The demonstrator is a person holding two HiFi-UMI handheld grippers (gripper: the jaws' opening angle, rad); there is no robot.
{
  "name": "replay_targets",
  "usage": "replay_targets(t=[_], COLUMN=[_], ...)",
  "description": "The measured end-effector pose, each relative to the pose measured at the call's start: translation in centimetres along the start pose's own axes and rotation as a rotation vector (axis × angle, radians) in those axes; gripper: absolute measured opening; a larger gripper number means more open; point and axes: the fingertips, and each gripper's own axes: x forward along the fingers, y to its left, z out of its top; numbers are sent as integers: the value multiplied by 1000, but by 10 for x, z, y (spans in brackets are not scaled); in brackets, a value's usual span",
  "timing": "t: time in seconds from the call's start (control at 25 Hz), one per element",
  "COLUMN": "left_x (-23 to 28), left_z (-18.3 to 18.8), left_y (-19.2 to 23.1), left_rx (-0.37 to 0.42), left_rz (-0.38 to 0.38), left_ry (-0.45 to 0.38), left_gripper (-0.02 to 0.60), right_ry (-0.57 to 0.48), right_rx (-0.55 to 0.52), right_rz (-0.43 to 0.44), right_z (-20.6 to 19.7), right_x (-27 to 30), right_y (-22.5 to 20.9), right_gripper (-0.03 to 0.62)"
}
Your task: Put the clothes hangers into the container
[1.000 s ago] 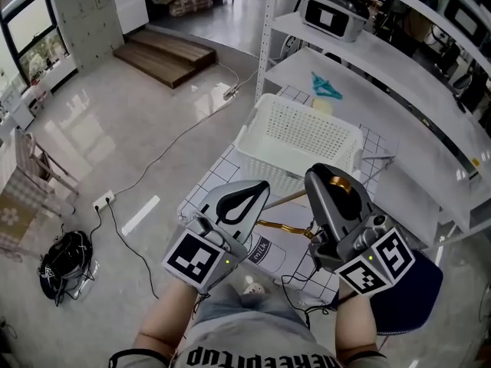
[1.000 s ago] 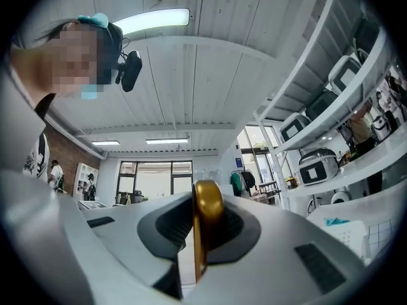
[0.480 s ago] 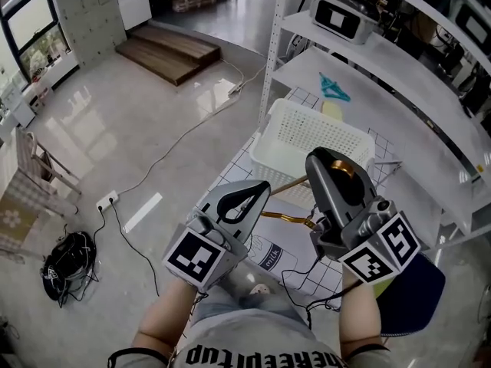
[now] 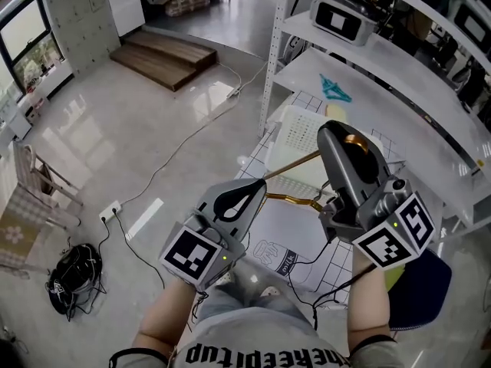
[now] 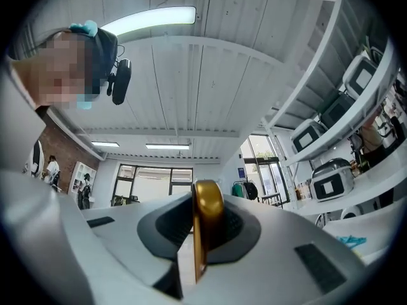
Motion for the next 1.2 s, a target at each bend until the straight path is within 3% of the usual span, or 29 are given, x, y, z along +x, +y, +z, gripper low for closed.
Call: replay_targets(t=[0.68,0.84,1.2], left_x=[2,7,21], left_z=[-4,-1,0], left_y=[25,22,12], left_rx=[-5,-17,-17], left_rz=[-78,-96,-125], left_ry=[37,5,-2], left_gripper=[14,14,14], right_ry=[-148,-164,-110], right_rx=[-89,-140,-185], right_rz=[-94,-132,-218], right_z=[81,98,87], right_x=[6,-3,-19], right_y=[-13,-19,-51], right_gripper=[54,54,54])
